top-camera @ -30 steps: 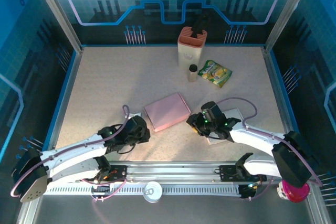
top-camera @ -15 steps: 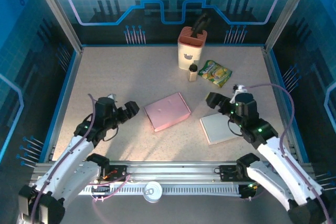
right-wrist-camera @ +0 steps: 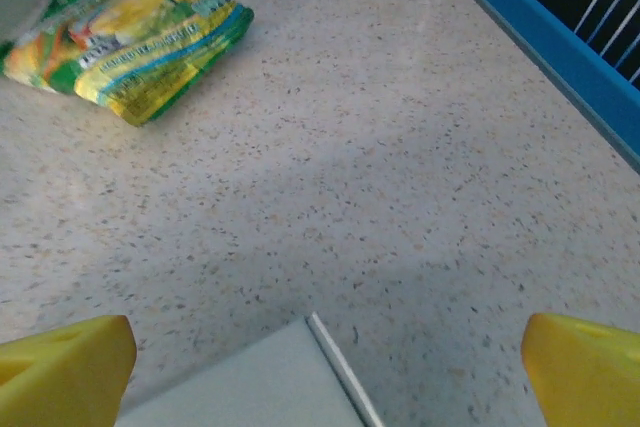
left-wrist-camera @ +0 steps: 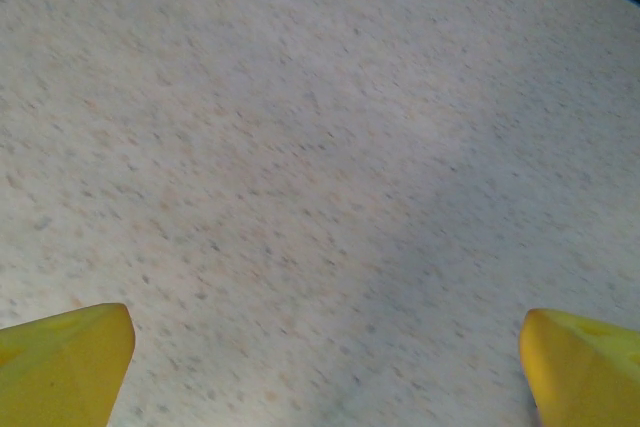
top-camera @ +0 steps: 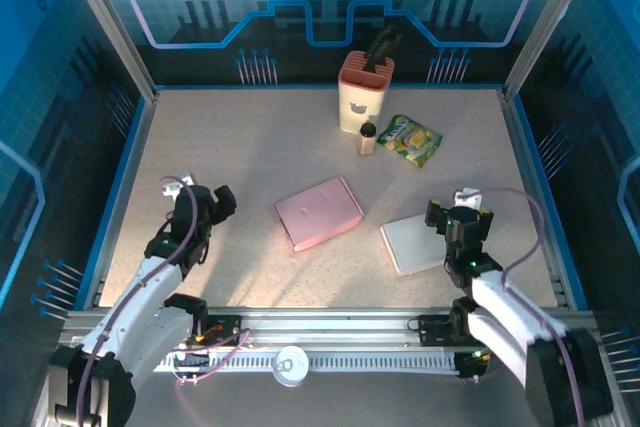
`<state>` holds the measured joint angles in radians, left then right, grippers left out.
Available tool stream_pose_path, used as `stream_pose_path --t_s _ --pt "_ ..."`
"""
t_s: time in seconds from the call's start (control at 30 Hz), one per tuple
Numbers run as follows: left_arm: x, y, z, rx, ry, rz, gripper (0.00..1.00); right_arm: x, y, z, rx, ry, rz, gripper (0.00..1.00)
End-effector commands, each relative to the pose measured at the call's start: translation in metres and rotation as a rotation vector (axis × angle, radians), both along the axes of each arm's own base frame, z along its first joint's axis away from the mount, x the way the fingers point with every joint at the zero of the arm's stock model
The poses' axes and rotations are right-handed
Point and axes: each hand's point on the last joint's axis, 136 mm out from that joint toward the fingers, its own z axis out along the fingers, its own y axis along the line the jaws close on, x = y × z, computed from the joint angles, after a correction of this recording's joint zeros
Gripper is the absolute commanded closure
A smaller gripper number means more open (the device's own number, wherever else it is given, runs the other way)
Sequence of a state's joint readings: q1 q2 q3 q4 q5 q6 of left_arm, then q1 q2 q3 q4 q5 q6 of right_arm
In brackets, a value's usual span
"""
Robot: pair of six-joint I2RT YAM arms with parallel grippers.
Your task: Fold the paper box
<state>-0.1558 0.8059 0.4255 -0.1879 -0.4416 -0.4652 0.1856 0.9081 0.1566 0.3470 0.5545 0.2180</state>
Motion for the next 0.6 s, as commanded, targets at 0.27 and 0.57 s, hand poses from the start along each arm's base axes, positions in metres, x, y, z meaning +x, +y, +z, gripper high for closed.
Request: stream_pose_path --t_s 0.27,0.57 --pt "0.061 0.004 0.001 0.297 -0.256 -0.204 0.01 0.069 0.015 0.037 -0.039 -0.335 0.166 0.0" --pt "0.08 -0.009 0.005 0.282 -0.381 -0.276 0.01 0.061 0.028 0.035 -0.047 -0.359 0.243 0.0"
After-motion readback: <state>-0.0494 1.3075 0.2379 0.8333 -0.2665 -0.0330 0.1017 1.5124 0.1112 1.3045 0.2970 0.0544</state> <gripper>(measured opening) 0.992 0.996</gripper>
